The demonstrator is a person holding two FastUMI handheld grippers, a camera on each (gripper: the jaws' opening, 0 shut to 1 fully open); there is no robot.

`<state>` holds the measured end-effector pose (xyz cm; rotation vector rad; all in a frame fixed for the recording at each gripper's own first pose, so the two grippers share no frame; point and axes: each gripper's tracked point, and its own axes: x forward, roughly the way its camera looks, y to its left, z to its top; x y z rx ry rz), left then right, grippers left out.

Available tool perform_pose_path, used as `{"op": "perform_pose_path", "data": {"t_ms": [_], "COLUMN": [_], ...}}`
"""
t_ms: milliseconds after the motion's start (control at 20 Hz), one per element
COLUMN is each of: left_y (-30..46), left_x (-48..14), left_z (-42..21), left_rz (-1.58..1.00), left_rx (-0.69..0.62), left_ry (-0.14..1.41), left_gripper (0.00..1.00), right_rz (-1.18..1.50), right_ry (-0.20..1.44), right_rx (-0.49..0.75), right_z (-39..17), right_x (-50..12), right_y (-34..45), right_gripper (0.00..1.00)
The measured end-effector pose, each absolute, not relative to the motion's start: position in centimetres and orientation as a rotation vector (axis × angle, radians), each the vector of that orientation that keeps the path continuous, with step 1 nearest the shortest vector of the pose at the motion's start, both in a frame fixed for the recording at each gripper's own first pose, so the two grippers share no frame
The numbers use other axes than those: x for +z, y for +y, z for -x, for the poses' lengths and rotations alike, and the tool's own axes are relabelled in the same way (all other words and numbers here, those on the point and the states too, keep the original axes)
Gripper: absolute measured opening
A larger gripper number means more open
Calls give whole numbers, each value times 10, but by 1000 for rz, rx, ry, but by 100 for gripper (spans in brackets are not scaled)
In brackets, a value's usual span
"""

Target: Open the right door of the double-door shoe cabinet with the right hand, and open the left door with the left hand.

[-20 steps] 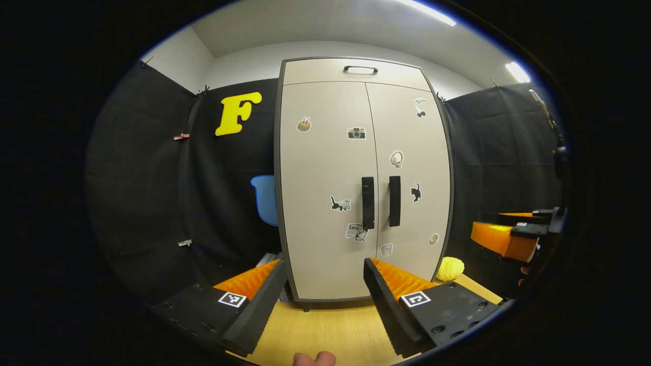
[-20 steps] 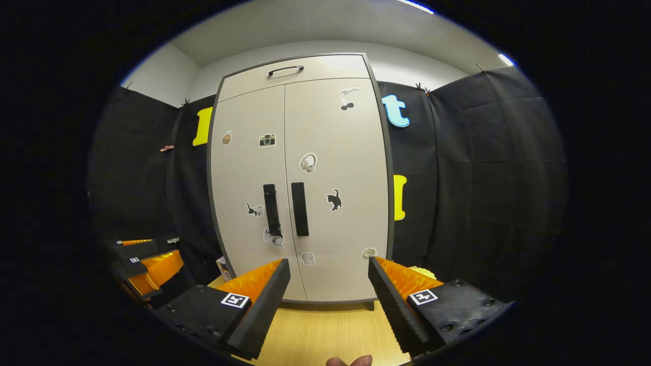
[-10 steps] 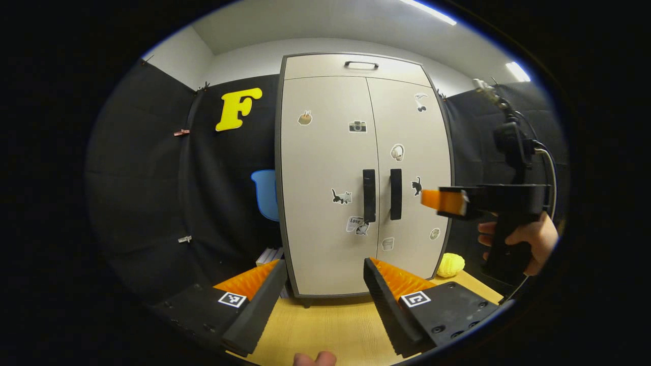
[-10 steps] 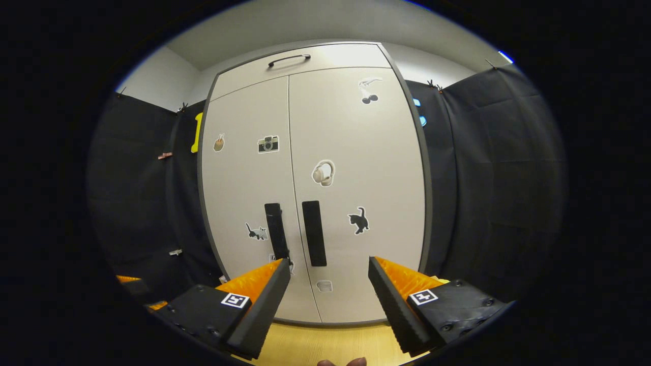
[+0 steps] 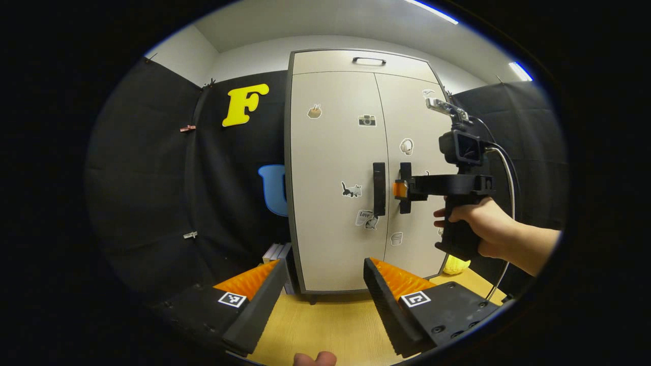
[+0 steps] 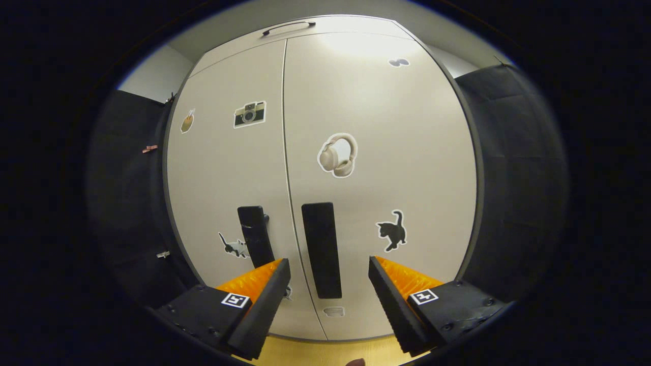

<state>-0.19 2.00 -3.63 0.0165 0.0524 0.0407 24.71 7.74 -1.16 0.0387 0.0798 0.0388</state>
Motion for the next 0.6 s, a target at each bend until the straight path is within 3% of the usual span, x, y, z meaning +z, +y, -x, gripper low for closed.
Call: {"op": "perform_pose_path", "data": {"t_ms": [200, 300, 350, 500, 600], "left_y": [29, 32, 33, 36, 38], "left_x": [-40, -41, -41, -45, -47], "left_z": [-1, -2, -1, -3, -3], "left_rz": [-8, -4, -3, 2, 0], "left_rx": [57, 62, 65, 69, 74], "left_ry": [57, 58, 58, 64, 66], "left_gripper": [95, 95, 94, 95, 95], "right_rz": [-7, 5, 3, 32, 46], "right_ry": [88, 97, 77, 67, 59], "right_rx": [19, -6, -9, -19, -40], "right_z": [-269, -273, -271, -276, -274], "right_x": [-17, -20, -16, -18, -18], "right_y": [80, 75, 76, 78, 77], "right_gripper": [81, 53, 46, 42, 33]}}
